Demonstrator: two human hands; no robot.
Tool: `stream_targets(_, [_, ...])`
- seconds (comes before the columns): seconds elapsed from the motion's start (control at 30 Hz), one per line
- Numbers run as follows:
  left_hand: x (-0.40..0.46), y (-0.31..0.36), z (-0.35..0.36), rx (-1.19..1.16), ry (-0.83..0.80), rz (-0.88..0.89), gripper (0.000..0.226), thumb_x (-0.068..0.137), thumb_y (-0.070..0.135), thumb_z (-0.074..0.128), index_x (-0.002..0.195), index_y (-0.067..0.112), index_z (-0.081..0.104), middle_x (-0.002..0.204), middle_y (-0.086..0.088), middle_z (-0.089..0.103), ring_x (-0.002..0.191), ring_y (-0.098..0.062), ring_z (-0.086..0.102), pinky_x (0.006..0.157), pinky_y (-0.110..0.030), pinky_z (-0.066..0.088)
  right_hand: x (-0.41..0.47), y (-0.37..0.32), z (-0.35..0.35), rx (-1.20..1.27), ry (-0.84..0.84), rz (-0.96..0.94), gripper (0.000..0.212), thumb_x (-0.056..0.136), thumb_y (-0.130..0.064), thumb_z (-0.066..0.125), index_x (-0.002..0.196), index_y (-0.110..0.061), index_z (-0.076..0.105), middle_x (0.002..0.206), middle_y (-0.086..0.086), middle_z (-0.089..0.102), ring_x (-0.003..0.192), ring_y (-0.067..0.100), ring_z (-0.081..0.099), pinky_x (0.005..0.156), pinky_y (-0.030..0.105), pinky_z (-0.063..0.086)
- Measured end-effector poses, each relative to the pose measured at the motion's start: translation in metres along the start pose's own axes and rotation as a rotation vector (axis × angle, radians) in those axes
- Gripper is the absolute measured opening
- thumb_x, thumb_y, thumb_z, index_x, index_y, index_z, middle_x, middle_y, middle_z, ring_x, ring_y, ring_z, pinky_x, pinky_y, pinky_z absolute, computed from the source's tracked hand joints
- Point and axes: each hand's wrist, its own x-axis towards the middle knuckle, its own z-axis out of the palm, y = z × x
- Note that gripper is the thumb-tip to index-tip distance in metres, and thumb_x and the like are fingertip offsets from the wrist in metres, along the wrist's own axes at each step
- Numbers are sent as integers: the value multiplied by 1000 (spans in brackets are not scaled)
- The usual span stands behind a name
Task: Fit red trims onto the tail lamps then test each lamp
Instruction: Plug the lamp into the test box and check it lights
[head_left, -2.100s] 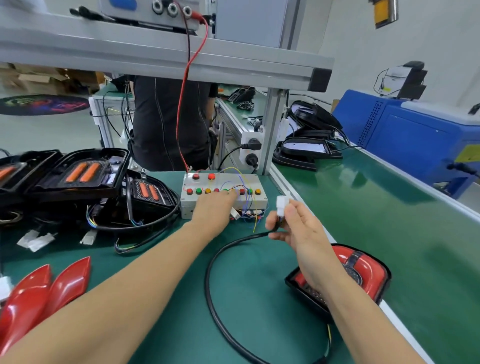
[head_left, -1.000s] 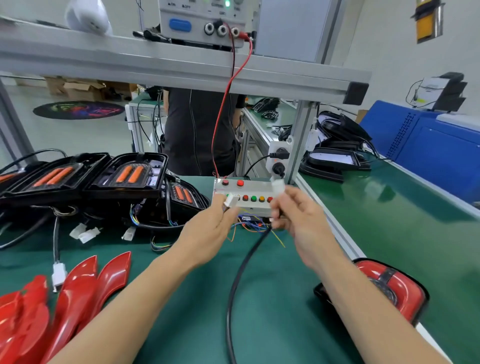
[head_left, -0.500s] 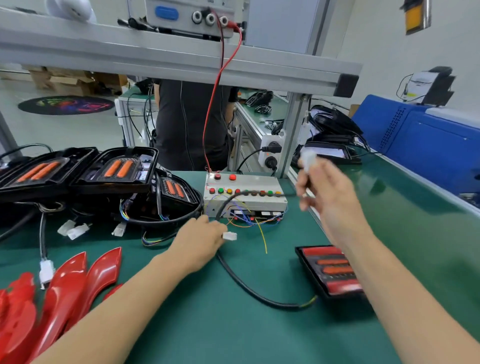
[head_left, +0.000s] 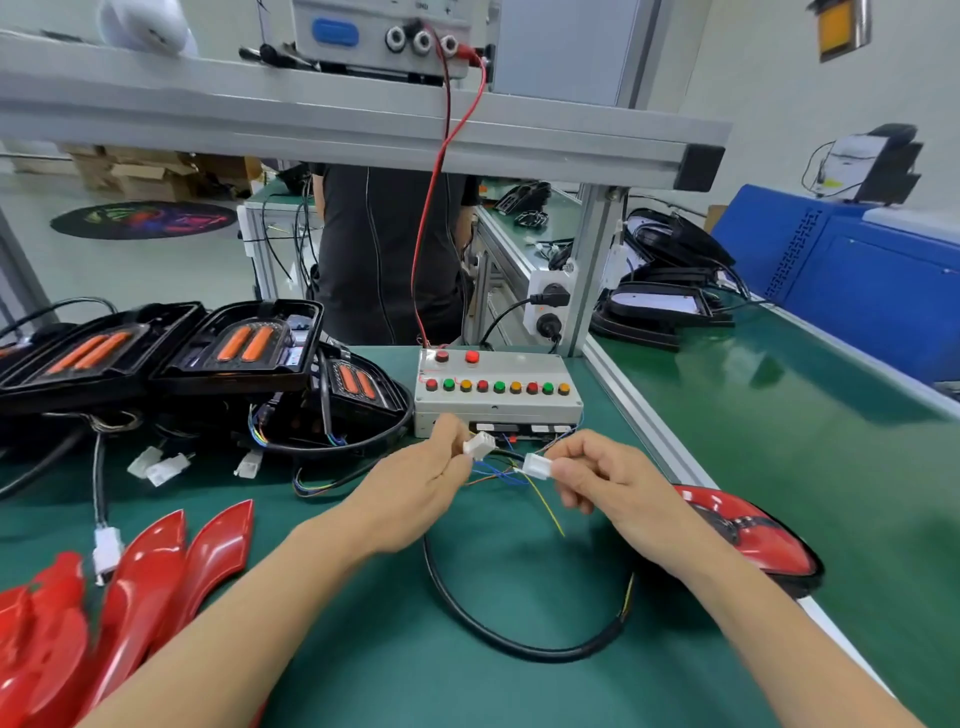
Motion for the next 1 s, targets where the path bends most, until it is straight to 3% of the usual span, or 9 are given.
stream_targets(0.13, [-1, -4, -1, -203, 47, 62, 19, 100, 26, 42, 81, 27, 46, 63, 6, 47, 63, -15, 41, 68, -41, 42, 1, -1, 1, -59, 15, 5, 15, 98, -21, 54, 92, -11, 63, 58, -13, 53, 59, 10, 41, 55, 20, 35])
stream_targets(0.3, [4, -4, 0, -292, 80, 116, 24, 96, 25, 53, 77, 38, 61, 58, 14, 50, 51, -4, 34, 52, -18, 29, 4, -7, 2, -46, 0, 20, 25, 100, -23, 50, 88, -4, 60, 52, -14, 46, 53, 7, 33, 50, 18, 29])
stream_targets(0.43, [7, -5, 2, -374, 123, 110, 20, 92, 22, 60, 83, 38, 68, 55, 13, 50, 51, -4, 33, 50, -17, 28, 6, -13, 1, 80, -17, 91, 30, 96, -29, 51, 87, -3, 59, 52, -12, 42, 50, 6, 31, 50, 14, 27])
stream_targets(0.57, [7, -6, 2, -421, 111, 125, 21, 89, 20, 65, 81, 37, 73, 55, 14, 51, 52, -3, 33, 51, -16, 28, 5, -15, 1, 138, -47, 147, 44, 97, -29, 50, 96, 15, 55, 52, -11, 39, 48, 6, 30, 49, 13, 28])
stream_targets(0.7, [8, 1, 2, -422, 117, 181, 19, 86, 14, 67, 80, 30, 73, 62, 21, 61, 54, 4, 44, 56, -9, 33, 5, -19, 3, 238, -89, 208, 41, 93, -36, 52, 98, 4, 58, 52, -11, 36, 48, 5, 28, 47, 12, 27])
stream_targets(0.83, [7, 3, 3, -585, 93, 150, 12, 82, 27, 66, 77, 26, 77, 61, 4, 61, 57, -6, 41, 56, -19, 32, 7, -23, 6, 284, -65, 198, 34, 95, -35, 52, 91, -2, 56, 53, -8, 38, 49, 8, 30, 49, 11, 30])
stream_targets(1.0, [6, 1, 9, -671, 43, 102, 19, 88, 10, 64, 77, 18, 77, 61, 1, 65, 51, -2, 39, 51, -13, 29, -1, -22, 14, 308, -54, 222, 27, 99, -30, 50, 83, -8, 53, 55, -6, 44, 50, 8, 36, 54, 12, 34])
